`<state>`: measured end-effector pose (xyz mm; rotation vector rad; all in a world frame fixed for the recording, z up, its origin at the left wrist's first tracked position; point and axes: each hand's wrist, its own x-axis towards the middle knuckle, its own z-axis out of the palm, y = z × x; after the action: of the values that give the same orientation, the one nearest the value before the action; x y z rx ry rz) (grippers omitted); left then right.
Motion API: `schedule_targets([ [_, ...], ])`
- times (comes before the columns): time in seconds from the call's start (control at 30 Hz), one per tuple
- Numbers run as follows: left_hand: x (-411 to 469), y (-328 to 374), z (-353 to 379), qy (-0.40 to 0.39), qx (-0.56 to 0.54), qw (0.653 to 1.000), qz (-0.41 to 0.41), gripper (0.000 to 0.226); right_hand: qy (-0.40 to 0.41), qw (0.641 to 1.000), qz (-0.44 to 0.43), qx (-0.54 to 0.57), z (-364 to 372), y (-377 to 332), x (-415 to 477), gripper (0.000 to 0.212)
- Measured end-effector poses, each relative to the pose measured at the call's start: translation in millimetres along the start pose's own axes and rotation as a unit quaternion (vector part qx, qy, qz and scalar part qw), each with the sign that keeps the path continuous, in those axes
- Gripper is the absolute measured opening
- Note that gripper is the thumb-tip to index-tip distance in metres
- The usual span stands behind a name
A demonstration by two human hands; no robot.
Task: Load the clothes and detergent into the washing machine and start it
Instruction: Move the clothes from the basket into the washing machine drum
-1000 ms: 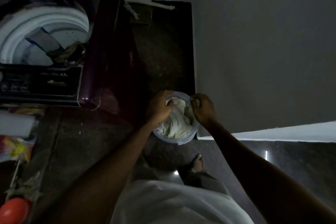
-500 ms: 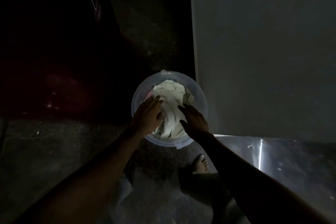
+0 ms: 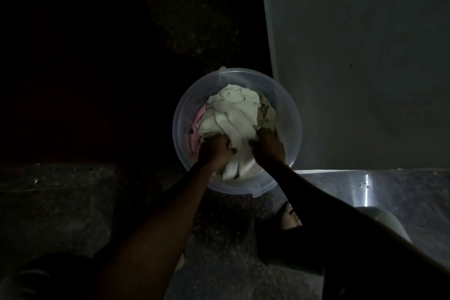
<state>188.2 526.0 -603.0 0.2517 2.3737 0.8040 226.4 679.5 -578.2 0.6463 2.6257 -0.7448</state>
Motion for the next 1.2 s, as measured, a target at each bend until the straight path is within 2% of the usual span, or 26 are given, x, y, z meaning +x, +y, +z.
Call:
schedule_targets([
  [0.13,-35,52,-53,-0.006,-0.152,0.987,-0.058,0.033,0.030,0.992,-0.033,0.115,-61,-38,-40,0.038],
  [0.27,-88,107,-126,0.034,-0.282,0.956,-0.070,0.043,0.041,0.971,-0.058,0.229,-147,-87,-86,0.039],
  [0.37,-114,129,-168,0.047,-0.308,0.949,-0.046,0.027,0.059,0.958,-0.099,0.263,-214,-126,-124,0.026],
  [0.43,-140,157,-207,0.041,-0.326,0.944,-0.033,0.028,0.061,0.948,-0.118,0.288,-255,-148,-148,0.018],
  [0.53,-195,219,-276,0.057,-0.335,0.940,-0.014,0.013,0.052,0.943,-0.128,0.302,-307,-177,-178,0.020],
  [0.6,-218,237,-302,0.064,-0.340,0.938,-0.009,0.019,0.055,0.938,-0.149,0.308,-335,-196,-193,0.023],
  [0.63,-225,241,-312,0.073,-0.344,0.936,0.008,0.030,0.060,0.936,-0.158,0.309,-349,-206,-199,0.025],
  [0.73,-235,249,-340,0.117,-0.249,0.957,0.092,0.080,0.060,0.936,-0.181,0.295,-384,-229,-212,0.032],
  [0.8,-238,264,-360,0.119,-0.141,0.970,0.159,0.086,0.043,0.943,-0.224,0.244,-399,-238,-215,0.035],
  [0.87,-240,280,-373,0.095,-0.067,0.975,0.190,0.073,0.032,0.939,-0.276,0.200,-409,-245,-217,0.034],
  [0.93,-243,291,-385,0.079,-0.064,0.980,0.172,0.055,0.039,0.931,-0.299,0.207,-418,-250,-218,0.034],
  [1.03,-246,301,-399,0.120,-0.090,0.973,0.178,0.036,0.078,0.913,-0.308,0.254,-428,-250,-221,0.017],
  [1.07,-248,307,-404,0.132,-0.087,0.970,0.186,0.031,0.092,0.908,-0.306,0.272,-429,-248,-224,0.021],
  [1.2,-252,328,-417,0.146,-0.083,0.962,0.217,0.024,0.099,0.914,-0.263,0.294,-419,-235,-235,0.075],
])
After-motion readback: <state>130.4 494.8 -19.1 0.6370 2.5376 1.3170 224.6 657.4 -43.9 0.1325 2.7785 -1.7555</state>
